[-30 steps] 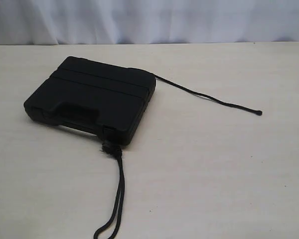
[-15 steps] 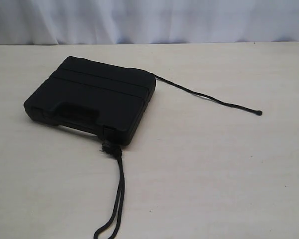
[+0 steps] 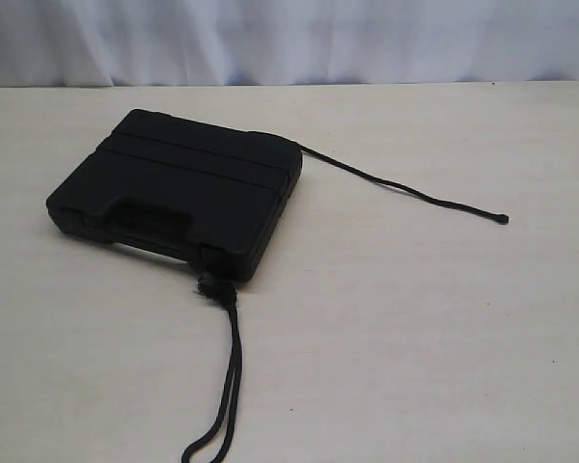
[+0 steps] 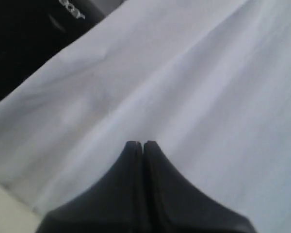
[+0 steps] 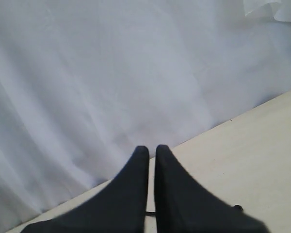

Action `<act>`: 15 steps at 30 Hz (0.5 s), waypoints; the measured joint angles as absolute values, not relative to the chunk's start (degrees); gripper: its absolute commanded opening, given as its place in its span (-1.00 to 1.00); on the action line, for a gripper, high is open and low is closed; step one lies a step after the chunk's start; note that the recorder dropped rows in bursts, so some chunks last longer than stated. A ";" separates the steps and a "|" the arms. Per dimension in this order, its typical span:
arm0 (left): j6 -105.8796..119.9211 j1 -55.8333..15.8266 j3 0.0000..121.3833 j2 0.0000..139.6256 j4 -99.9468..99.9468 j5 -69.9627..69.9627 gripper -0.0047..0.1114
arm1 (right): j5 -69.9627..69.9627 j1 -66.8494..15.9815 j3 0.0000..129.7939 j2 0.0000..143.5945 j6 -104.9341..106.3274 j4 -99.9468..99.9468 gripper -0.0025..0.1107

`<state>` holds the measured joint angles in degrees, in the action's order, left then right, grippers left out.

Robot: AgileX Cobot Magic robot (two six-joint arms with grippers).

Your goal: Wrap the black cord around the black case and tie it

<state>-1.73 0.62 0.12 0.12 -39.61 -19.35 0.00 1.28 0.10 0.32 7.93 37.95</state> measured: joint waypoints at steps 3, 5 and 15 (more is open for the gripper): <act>-20.84 0.62 0.12 0.02 -21.51 -31.99 -0.92 | -0.91 1.28 0.10 0.32 7.93 40.88 -0.88; -30.47 0.62 1.07 2.92 -3.26 -45.84 -0.92 | -1.15 1.28 0.10 0.32 7.93 41.52 -0.88; -51.68 0.62 41.20 52.14 55.88 -24.26 -0.92 | -1.19 1.28 0.10 0.32 7.93 41.90 -0.88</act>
<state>-51.68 0.62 41.20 52.14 55.88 -24.26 -1.19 1.28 0.10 0.32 7.93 41.90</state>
